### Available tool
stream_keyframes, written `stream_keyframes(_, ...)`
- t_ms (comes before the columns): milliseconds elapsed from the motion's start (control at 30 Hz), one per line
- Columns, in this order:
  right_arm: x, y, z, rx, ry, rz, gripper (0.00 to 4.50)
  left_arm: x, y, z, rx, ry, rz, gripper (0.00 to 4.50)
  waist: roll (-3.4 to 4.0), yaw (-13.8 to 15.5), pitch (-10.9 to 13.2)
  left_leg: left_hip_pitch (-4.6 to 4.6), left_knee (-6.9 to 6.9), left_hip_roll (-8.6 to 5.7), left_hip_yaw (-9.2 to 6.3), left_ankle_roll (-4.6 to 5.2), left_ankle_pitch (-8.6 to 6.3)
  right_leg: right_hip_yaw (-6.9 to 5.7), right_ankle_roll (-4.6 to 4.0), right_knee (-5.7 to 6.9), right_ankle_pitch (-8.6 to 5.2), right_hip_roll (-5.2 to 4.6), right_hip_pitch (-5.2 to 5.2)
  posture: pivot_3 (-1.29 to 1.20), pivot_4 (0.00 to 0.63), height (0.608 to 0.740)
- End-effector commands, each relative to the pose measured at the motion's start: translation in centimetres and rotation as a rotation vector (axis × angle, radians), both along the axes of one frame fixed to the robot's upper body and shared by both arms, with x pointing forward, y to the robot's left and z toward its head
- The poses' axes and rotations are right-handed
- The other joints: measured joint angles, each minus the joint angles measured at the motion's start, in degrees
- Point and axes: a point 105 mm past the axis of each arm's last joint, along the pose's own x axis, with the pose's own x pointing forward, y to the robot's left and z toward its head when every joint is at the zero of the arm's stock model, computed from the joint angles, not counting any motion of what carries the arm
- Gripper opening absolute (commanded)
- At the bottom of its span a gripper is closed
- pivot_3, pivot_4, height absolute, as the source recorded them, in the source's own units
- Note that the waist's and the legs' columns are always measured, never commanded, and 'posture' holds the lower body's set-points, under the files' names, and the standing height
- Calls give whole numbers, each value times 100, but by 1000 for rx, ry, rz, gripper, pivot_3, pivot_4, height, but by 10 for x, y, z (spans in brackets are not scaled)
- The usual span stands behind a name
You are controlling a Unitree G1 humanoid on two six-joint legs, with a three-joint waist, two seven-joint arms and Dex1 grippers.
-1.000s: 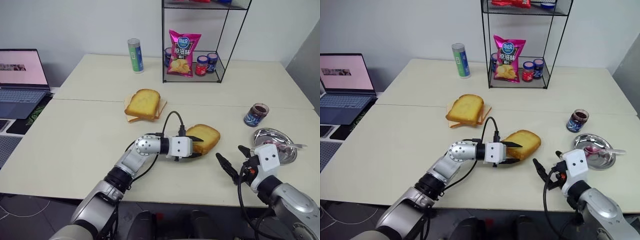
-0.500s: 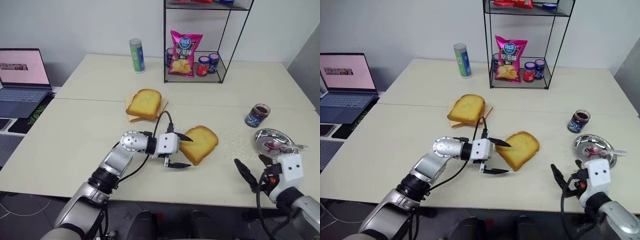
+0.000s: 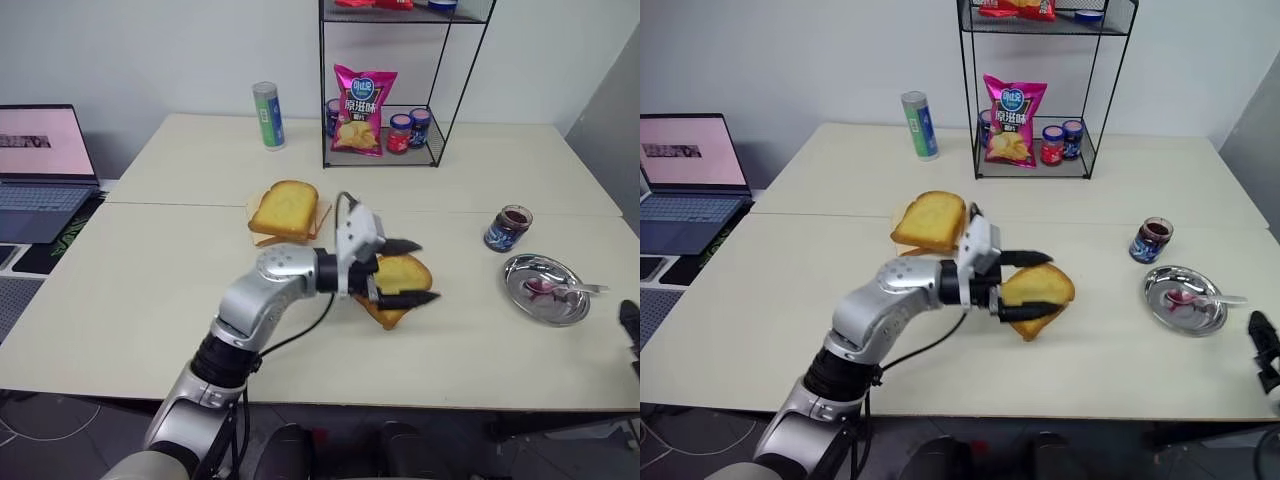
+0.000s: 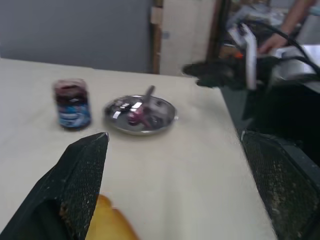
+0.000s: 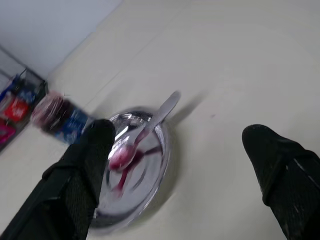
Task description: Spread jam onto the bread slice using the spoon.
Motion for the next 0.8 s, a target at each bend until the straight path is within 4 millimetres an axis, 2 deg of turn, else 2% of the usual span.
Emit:
stream_keyframes(33, 11, -15, 3, 43, -19, 3, 4500, 4, -4, 16, -26, -89, 17, 4464, 8, -3, -3, 6, -2, 1, 0, 0, 0, 1, -3, 0, -2, 1, 4, 0, 150, 740)
stream_keyframes(167, 29, -18, 4, 83, -39, 36, 4500, 12, -5, 20, -42, -95, 57, 4464, 23, -13, -7, 4, -6, 1, 7, 0, 0, 10, -1, -2, -3, 5, 1, 0, 150, 740)
stream_keyframes(300, 41, -19, 1, 121, -45, 55, 4500, 12, -5, 21, -52, -92, 67, 4464, 19, -30, -5, 0, -9, 0, 15, 0, 0, 16, 4, -9, -2, 5, -1, 0, 150, 740)
stream_keyframes(433, 58, -11, -4, 160, -43, 103, 4500, 19, -5, 24, -67, -110, 123, 4464, 20, -29, -4, -1, -14, 1, 18, 0, -1, 17, 5, -16, -3, 5, -2, 0, 150, 740)
stream_keyframes(800, 85, -6, -10, 170, -56, 124, 4500, 15, -7, 24, -56, -109, 110, 4464, 16, -77, -1, -2, -16, 3, 23, 0, -1, 20, 8, -23, -1, 4, -3, 0, 150, 740)
